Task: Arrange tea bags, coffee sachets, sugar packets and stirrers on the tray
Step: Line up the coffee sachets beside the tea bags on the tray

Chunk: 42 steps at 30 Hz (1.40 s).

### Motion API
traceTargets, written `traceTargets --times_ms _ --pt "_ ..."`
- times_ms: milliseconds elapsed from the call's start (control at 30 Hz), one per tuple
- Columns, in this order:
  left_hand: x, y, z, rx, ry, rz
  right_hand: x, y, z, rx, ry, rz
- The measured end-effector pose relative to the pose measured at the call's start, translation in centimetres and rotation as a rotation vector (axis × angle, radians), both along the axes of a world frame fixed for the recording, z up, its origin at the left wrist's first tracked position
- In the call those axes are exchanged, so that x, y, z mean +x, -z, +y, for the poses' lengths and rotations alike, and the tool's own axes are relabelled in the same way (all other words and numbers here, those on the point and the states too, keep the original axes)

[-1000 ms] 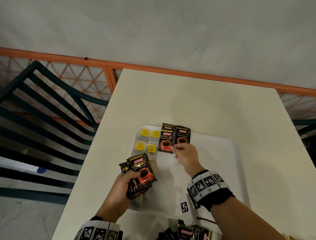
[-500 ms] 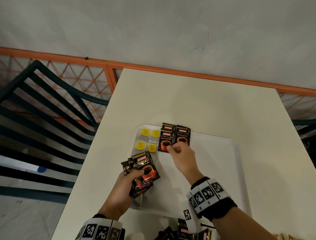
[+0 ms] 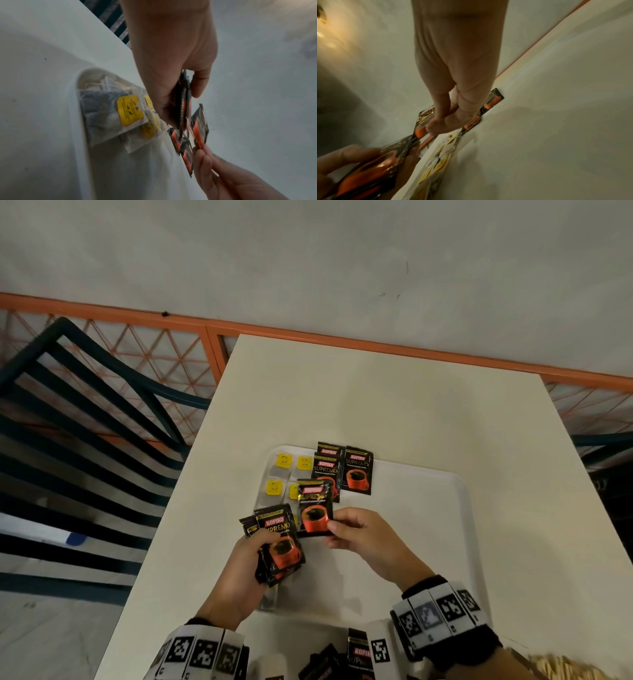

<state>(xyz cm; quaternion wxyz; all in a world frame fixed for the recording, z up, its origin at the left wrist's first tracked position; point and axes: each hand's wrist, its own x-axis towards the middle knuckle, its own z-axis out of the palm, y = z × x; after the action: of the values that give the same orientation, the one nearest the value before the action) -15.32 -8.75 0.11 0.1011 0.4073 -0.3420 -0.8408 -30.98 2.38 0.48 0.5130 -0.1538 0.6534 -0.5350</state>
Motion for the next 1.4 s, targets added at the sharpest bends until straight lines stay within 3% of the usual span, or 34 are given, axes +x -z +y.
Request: traceTargets --times_ms 200,367,867,1033,1200,1267,1400 --pt "-0.1 -0.1 0.0 -0.038 0.021 -0.027 -3.1 1.0 0.9 0.130 0.404 0.077" --pt "-0.1 0.0 0.2 -0.067 0.025 -0.063 -4.9 2.3 0.7 0.244 0.441 0.241" --pt "-0.2 0.3 0.2 -0.102 0.016 -0.087 -5.3 3.1 -0.5 0.342 0.448 0.438" --pt "-0.9 -0.1 0.4 -0.115 0.043 -0.052 -3.7 1.7 -0.5 0.314 0.301 0.558" --pt "-1.0 -0.4 0.7 -0.162 0.050 -0.021 0.2 -1.0 0.1 0.162 -0.202 0.301" --pt "-1.0 -0.5 0.8 -0.164 0.059 -0.003 1.3 -0.9 0.3 0.118 -0.240 0.269" --pt "-0.8 -0.3 0.9 -0.076 0.031 0.018 1.8 -0.3 0.3 0.101 -0.142 0.218"
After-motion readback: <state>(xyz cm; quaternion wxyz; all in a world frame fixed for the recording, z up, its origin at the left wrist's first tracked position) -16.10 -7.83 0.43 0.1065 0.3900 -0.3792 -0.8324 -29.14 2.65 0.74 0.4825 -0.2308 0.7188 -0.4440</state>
